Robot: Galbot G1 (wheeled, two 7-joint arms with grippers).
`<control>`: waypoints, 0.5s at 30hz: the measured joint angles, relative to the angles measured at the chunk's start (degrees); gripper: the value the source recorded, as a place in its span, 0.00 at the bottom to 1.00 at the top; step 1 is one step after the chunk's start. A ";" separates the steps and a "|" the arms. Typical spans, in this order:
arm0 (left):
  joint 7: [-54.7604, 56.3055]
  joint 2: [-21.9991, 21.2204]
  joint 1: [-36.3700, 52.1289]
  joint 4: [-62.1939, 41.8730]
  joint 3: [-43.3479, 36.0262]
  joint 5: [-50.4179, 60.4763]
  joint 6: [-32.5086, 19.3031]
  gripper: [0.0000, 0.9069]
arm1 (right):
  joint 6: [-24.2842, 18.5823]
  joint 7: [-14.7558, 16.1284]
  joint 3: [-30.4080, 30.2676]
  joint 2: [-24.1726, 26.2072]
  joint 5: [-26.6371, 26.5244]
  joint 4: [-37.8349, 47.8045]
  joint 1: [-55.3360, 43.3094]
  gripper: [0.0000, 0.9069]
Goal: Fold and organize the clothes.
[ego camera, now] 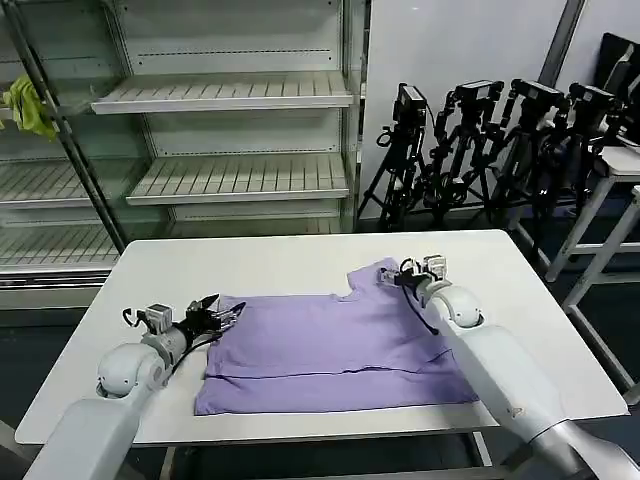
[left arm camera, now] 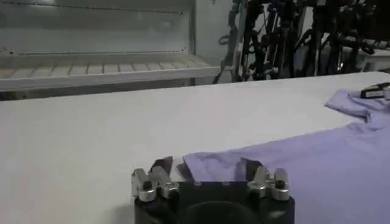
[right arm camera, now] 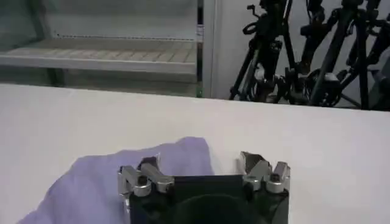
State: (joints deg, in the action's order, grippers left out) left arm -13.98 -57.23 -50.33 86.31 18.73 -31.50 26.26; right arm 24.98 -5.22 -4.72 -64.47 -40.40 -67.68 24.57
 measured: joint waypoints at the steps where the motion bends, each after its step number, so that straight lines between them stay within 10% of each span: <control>1: -0.02 0.05 -0.04 0.01 0.03 0.00 -0.01 0.56 | -0.07 0.08 0.09 -0.08 0.09 0.10 0.04 0.66; 15: -0.34 0.24 -0.36 0.19 0.28 0.24 -0.24 0.18 | -0.57 0.80 0.41 -0.13 0.89 -0.08 1.02 0.30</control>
State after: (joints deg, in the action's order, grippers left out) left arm -14.32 -57.00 -50.69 86.50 19.00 -31.26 26.02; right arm 24.41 -4.42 -4.31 -64.60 -39.52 -67.77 25.59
